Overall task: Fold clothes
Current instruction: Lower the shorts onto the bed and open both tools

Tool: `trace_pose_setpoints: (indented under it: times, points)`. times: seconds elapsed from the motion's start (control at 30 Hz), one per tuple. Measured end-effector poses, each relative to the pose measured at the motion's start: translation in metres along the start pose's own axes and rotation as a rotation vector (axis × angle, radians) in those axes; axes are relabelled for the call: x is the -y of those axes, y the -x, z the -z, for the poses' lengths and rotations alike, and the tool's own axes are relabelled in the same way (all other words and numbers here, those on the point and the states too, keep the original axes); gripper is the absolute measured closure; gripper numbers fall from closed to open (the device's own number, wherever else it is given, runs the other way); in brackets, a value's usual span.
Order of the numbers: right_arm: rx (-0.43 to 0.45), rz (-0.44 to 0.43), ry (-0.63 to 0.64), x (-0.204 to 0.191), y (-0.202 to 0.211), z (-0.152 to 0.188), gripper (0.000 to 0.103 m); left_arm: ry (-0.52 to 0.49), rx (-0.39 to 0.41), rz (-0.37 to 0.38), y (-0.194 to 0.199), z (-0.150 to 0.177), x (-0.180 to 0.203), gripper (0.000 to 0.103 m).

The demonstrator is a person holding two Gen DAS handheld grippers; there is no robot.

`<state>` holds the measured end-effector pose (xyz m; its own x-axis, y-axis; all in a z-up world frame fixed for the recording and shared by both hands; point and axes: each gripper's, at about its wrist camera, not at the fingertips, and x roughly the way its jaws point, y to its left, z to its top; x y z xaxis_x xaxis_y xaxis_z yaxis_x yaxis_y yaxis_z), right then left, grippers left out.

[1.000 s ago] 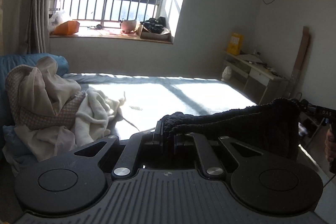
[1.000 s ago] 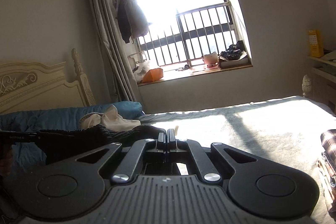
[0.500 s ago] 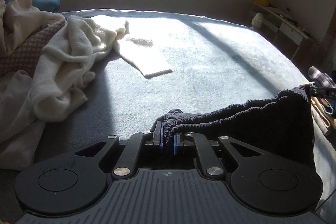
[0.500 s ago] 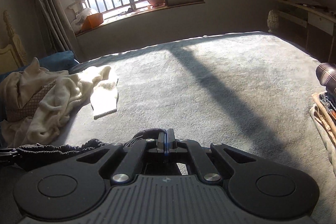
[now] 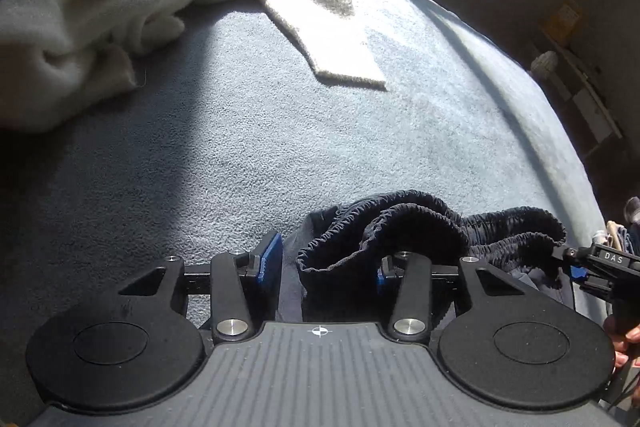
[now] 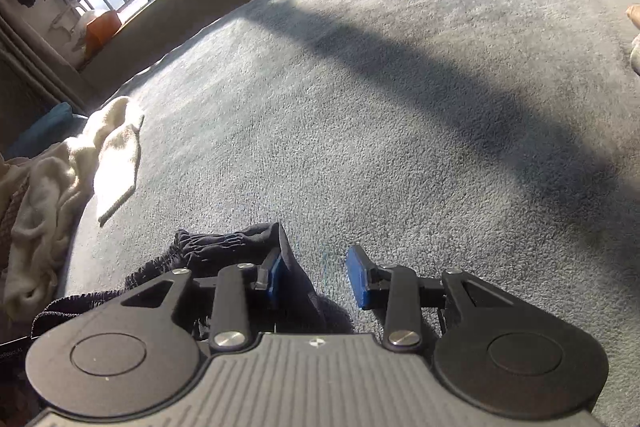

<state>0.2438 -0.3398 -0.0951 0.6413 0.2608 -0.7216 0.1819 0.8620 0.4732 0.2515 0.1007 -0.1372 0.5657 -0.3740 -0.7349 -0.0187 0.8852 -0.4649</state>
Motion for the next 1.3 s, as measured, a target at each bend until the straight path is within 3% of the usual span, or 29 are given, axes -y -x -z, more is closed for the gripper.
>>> trace_pose_setpoints:
  times: [0.07, 0.17, 0.27, 0.37, 0.5, 0.63, 0.73, 0.87, 0.97, 1.07, 1.2, 1.3]
  points:
    - [-0.005, -0.050, -0.099, 0.019, 0.001, -0.002, 0.054, 0.064, 0.007, 0.046, 0.008, -0.003, -0.010, 0.053]
    - [0.031, -0.095, -0.206, 0.036, 0.015, -0.003, 0.052, 0.159, 0.017, 0.115, 0.020, -0.008, -0.025, 0.052]
    - [0.093, -0.129, -0.305, 0.052, 0.030, -0.004, 0.042, 0.216, 0.045, 0.165, 0.037, -0.010, -0.037, 0.045]
    - [0.111, -0.131, -0.357, 0.061, 0.038, -0.003, 0.040, 0.280, 0.092, 0.203, 0.058, -0.010, -0.050, 0.039]
    - [0.093, -0.141, -0.357, 0.060, 0.046, 0.003, 0.040, 0.241, 0.120, 0.144, 0.091, -0.009, -0.052, 0.039]
    - [0.045, -0.208, -0.304, 0.043, 0.055, 0.008, 0.040, 0.039, 0.062, -0.017, 0.129, 0.008, -0.035, 0.039]
    - [-0.011, -0.250, -0.220, 0.020, 0.065, 0.009, 0.040, -0.072, 0.025, -0.073, 0.160, 0.033, -0.032, 0.039]
    - [-0.132, -0.271, 0.003, -0.036, 0.083, 0.019, 0.041, -0.203, 0.000, -0.141, 0.189, 0.072, -0.036, 0.038]
    - [-0.224, -0.286, 0.185, -0.082, 0.095, 0.032, 0.041, -0.306, -0.052, -0.210, 0.188, 0.103, -0.039, 0.038]
    - [-0.310, -0.311, 0.406, -0.139, 0.100, 0.069, 0.043, -0.405, -0.085, -0.260, 0.182, 0.134, -0.041, 0.039]
    - [-0.417, -0.351, 0.687, -0.213, 0.105, 0.120, 0.054, -0.373, -0.087, -0.235, 0.182, 0.158, -0.056, 0.042]
    - [-0.463, -0.445, 0.763, -0.254, 0.095, 0.156, 0.058, -0.305, -0.074, -0.185, 0.188, 0.167, -0.067, 0.052]
